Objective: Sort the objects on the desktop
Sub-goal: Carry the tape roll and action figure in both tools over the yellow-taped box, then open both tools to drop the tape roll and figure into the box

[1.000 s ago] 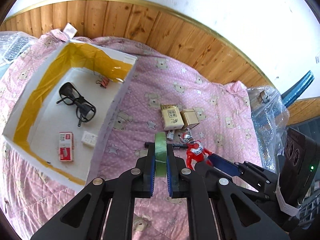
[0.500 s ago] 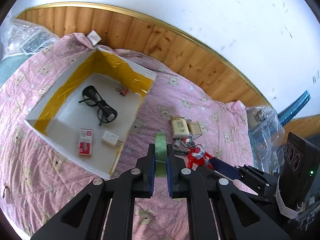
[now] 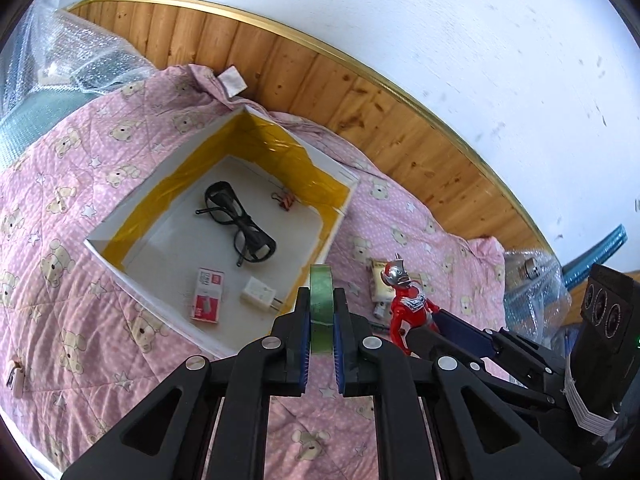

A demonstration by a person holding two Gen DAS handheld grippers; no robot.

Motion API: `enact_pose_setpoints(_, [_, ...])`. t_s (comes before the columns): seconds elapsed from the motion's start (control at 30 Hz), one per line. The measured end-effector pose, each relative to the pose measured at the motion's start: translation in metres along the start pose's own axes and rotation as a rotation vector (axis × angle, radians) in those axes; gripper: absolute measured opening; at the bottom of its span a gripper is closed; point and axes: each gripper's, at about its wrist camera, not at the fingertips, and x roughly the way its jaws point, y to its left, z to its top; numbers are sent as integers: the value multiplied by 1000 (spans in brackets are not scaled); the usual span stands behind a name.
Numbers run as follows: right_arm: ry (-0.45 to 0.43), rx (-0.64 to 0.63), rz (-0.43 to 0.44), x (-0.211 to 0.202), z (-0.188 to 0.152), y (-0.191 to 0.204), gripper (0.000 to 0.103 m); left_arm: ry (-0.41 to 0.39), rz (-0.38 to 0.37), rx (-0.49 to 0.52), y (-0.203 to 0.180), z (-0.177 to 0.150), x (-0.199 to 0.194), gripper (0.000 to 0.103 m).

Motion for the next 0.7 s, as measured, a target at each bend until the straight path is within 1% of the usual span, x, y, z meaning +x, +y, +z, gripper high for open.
enact_pose_setpoints(0.37, [15,-35,41,30,37,20,34,1,29,-72,39,20,6,10])
enact_pose_setpoints(0.7, [39,-63,55,68,77,28,34,11,50,-119,67,48,28,10])
